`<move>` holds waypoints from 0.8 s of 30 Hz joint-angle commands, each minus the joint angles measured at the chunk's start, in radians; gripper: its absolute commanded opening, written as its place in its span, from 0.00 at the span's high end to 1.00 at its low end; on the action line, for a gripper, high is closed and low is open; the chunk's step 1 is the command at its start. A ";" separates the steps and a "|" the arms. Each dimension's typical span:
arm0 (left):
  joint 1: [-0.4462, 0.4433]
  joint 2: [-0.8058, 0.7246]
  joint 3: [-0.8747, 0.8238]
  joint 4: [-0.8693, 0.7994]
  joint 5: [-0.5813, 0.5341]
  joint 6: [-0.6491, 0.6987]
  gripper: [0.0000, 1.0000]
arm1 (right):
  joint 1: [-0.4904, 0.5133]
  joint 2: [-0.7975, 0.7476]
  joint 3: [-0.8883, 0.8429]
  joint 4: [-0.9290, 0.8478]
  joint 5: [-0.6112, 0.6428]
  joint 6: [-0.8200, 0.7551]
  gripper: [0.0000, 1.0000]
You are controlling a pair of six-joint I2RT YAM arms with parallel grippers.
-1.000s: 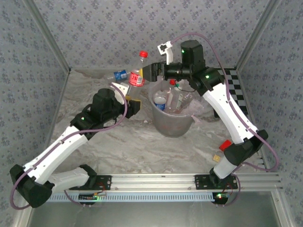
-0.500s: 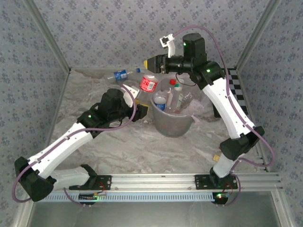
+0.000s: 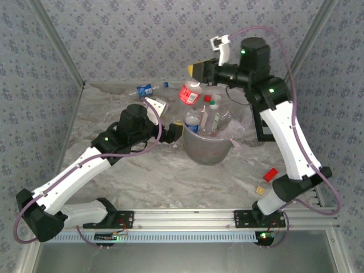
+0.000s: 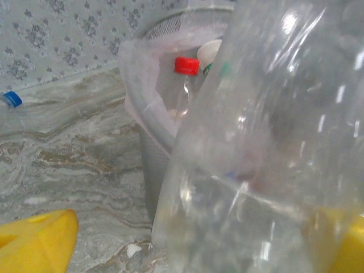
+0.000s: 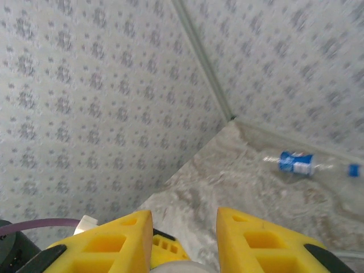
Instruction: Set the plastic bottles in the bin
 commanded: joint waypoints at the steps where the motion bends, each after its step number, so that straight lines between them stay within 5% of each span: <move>1: 0.006 0.003 0.056 0.029 -0.061 -0.038 0.00 | -0.072 -0.111 0.025 -0.002 0.102 -0.034 0.95; 8: 0.005 0.129 0.124 0.030 -0.125 -0.109 0.00 | -0.150 -0.176 -0.105 0.076 0.282 -0.065 1.00; 15: -0.002 0.197 0.126 0.059 -0.130 -0.264 0.08 | -0.104 -0.124 -0.196 0.202 0.327 -0.174 1.00; 24: -0.003 0.224 0.102 0.087 -0.141 -0.285 0.15 | -0.070 -0.056 -0.237 0.167 0.317 -0.207 1.00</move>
